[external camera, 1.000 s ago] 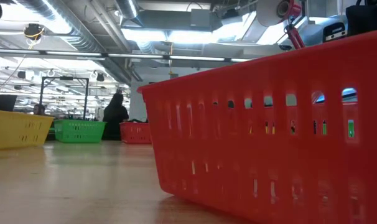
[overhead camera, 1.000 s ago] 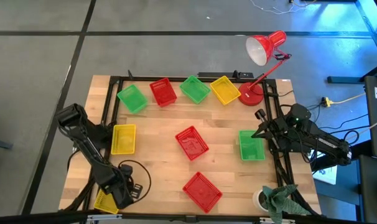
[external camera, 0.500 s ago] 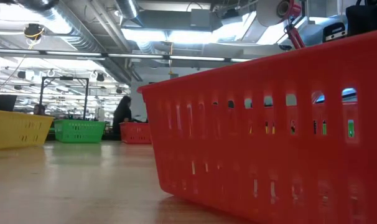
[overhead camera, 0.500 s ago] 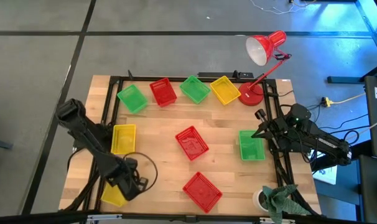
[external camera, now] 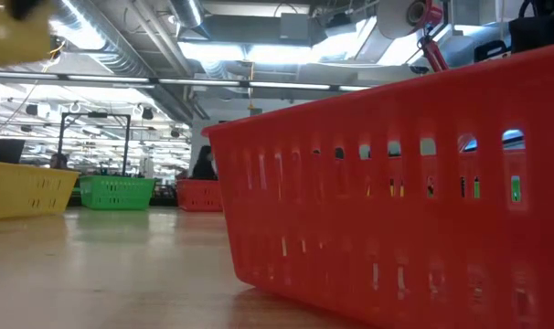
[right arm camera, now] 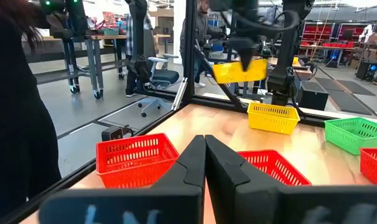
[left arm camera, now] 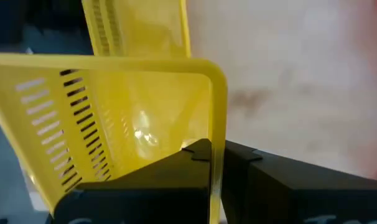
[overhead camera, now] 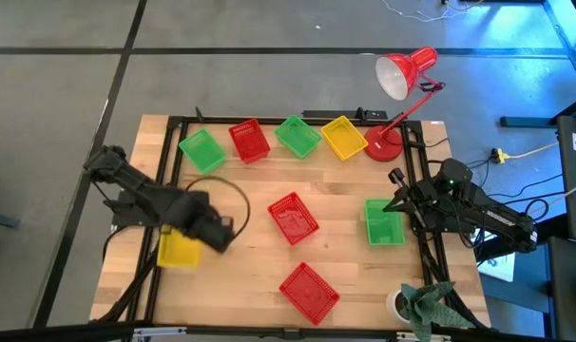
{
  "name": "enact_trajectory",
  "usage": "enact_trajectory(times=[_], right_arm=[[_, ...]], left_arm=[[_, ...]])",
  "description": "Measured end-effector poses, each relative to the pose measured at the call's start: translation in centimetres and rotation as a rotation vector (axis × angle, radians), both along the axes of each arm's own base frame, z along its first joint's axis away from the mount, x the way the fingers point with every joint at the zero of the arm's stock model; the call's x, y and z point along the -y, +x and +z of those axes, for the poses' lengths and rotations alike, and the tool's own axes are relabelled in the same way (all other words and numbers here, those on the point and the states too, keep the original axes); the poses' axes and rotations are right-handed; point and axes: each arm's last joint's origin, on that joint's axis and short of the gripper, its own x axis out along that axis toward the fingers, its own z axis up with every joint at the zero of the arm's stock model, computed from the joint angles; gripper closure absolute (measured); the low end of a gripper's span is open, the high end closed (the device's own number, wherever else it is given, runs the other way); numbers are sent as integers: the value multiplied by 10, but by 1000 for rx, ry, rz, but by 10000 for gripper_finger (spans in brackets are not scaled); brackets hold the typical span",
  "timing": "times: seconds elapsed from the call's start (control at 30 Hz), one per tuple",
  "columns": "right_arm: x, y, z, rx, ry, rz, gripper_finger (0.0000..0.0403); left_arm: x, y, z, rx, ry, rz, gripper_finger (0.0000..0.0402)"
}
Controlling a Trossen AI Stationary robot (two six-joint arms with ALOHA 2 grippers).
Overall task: Stack baskets by color
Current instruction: Stack the bottom yellow bin on the center yellow bin
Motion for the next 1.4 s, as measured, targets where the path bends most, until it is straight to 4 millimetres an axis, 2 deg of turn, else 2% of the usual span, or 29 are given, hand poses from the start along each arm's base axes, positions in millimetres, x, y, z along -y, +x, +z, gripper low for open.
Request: enact_trajectory(times=[0.17,0.37,0.5,0.67,0.87,1.23,1.4], right_arm=[[0,0,0,10,-20,10,393],[-1,0,0,11,-21,29,393],[-1,-1,0,11,-22,51,393],[-1,-1,0,13,-24,52,393],[-1,-1,0,15,-28,52,393],[-1,-1,0,25,-46,51,393],[-1,-1,0,25,-46,51,393]], left_arm=[[-37,8,6,29,28,-25,401],[-77,15,-15,-74,46,-16,401],[-91,11,-35,-167,-7,28,401],[-98,12,-64,-176,-14,31,401],[-105,8,-85,-206,1,42,401],[-105,-2,-84,-306,-6,45,401],[-106,-1,-84,-300,6,51,402]])
